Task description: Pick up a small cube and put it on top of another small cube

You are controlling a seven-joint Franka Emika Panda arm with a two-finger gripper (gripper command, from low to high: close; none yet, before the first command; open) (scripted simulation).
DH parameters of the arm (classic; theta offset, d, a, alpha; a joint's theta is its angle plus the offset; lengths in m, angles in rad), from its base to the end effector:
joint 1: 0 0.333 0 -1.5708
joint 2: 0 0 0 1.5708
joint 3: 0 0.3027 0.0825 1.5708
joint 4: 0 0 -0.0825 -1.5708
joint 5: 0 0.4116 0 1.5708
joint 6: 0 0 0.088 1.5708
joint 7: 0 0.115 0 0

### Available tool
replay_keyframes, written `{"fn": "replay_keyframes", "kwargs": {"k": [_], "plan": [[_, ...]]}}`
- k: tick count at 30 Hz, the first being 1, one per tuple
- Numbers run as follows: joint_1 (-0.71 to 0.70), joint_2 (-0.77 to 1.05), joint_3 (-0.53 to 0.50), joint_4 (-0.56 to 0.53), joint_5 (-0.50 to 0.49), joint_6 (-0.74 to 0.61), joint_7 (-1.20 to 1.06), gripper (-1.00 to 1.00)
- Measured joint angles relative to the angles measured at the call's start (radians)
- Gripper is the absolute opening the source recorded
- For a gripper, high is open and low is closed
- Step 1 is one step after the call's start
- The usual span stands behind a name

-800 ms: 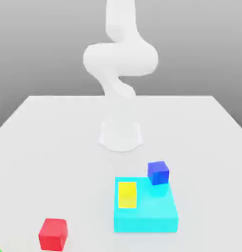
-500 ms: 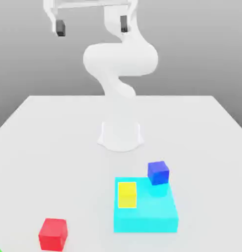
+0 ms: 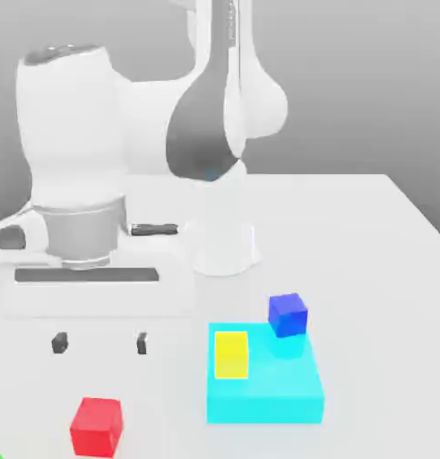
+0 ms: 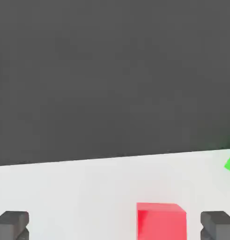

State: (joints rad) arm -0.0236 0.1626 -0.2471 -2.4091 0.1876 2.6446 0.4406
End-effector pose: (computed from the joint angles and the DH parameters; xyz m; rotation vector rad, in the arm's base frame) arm 0.4975 -0.1458 0.2106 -2.7912 1.2937 -0.1161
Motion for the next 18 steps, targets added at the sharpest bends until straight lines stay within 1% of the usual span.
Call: {"fn": "replay_keyframes", "kwargs": {"k": [3, 7, 8, 14, 18], "plan": [[-0.021, 0.103, -0.009, -0.011, -0.010, 0.045, -0.016, 0.00], [-0.070, 0.248, 0.044, 0.012, 0.048, 0.149, -0.066, 0.00], [-0.085, 0.281, 0.062, 0.019, 0.062, 0.174, -0.077, -1.00], [-0.092, 0.297, 0.071, 0.022, 0.069, 0.186, -0.082, -1.00], [-0.059, 0.199, 0.026, 0.001, 0.016, 0.111, -0.043, -1.00]]}}
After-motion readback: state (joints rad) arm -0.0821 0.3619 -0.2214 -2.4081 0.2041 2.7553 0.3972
